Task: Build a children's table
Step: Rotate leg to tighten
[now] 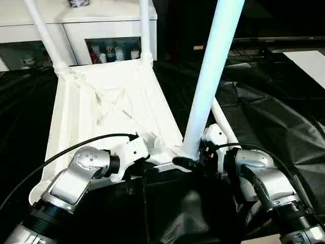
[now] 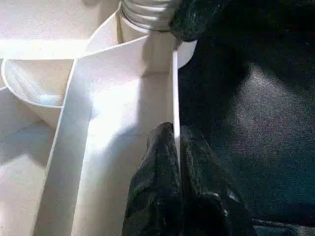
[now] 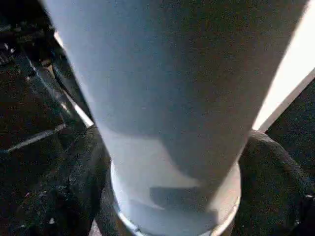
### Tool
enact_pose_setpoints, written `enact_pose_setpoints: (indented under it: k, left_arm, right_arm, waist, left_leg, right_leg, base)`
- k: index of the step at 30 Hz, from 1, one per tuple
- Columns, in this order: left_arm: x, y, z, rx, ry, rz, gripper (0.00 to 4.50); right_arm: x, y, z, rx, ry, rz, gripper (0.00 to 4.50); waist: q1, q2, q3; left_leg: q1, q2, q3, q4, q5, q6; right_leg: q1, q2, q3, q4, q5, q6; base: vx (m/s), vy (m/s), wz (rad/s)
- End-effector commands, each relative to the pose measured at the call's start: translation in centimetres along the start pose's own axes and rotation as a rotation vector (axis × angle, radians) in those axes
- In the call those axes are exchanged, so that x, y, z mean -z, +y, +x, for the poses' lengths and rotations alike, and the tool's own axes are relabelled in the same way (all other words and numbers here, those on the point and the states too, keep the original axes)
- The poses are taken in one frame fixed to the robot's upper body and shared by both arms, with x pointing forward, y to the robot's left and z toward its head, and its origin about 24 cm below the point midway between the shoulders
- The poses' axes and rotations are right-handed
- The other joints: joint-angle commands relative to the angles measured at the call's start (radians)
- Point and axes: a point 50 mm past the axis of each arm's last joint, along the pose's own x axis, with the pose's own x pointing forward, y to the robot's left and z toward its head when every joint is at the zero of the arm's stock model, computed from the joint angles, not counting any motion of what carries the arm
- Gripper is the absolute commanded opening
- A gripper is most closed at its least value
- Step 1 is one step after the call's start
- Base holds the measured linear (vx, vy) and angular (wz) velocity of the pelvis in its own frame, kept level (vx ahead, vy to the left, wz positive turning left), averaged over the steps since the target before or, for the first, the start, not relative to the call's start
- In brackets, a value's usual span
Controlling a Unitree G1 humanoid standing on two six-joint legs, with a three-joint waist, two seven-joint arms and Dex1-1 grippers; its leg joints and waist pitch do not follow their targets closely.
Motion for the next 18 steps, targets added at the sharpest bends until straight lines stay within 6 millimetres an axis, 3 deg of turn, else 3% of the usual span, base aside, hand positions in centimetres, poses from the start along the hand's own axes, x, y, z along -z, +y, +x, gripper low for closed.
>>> enact_pose_setpoints:
  k: [1, 5, 12, 18]
  left_arm:
    - [-0.36, -0.36, 0.18, 0.023, -0.018, 0.008, 0.0]
    - [-0.33, -0.32, 0.16, 0.021, -0.019, 0.006, 0.0]
    - [-0.26, -0.26, 0.19, 0.02, -0.021, -0.001, 0.0]
    - [0.06, -0.28, 0.35, 0.007, -0.022, -0.03, 0.0]
  right_arm:
    - [0.29, 0.16, -0.08, -0.008, 0.017, -0.012, 3.86]
    - [0.32, -0.06, -0.09, 0.007, 0.014, -0.002, 3.7]
    - [0.59, 0.1, 0.04, 0.011, 0.004, 0.019, 2.95]
    - [1.15, 0.4, 0.39, 0.041, -0.006, 0.058, 2.76]
  waist:
    - [0.0, -0.002, -0.063]
    - [0.002, -0.002, -0.063]
    - [0.004, -0.001, -0.064]
    - [0.003, -0.001, -0.063]
  left_leg:
    - [0.012, 0.052, -0.014, -0.054, -0.107, 0.076]
    - [0.013, 0.053, -0.015, -0.053, -0.117, 0.072]
    - [0.013, 0.052, -0.015, -0.051, -0.125, 0.066]
    - [0.012, 0.051, -0.015, -0.051, -0.138, 0.059]
  right_leg:
    - [0.054, -0.076, 0.044, -0.051, -0.037, -0.241]
    - [0.053, -0.076, 0.044, -0.052, -0.065, -0.237]
    - [0.053, -0.076, 0.044, -0.051, -0.075, -0.235]
    - [0.052, -0.076, 0.045, -0.052, -0.088, -0.233]
  base:
    - [0.0, 0.0, 0.0]
    - [0.0, 0.0, 0.0]
    - [0.0, 0.0, 0.0]
    - [0.0, 0.0, 0.0]
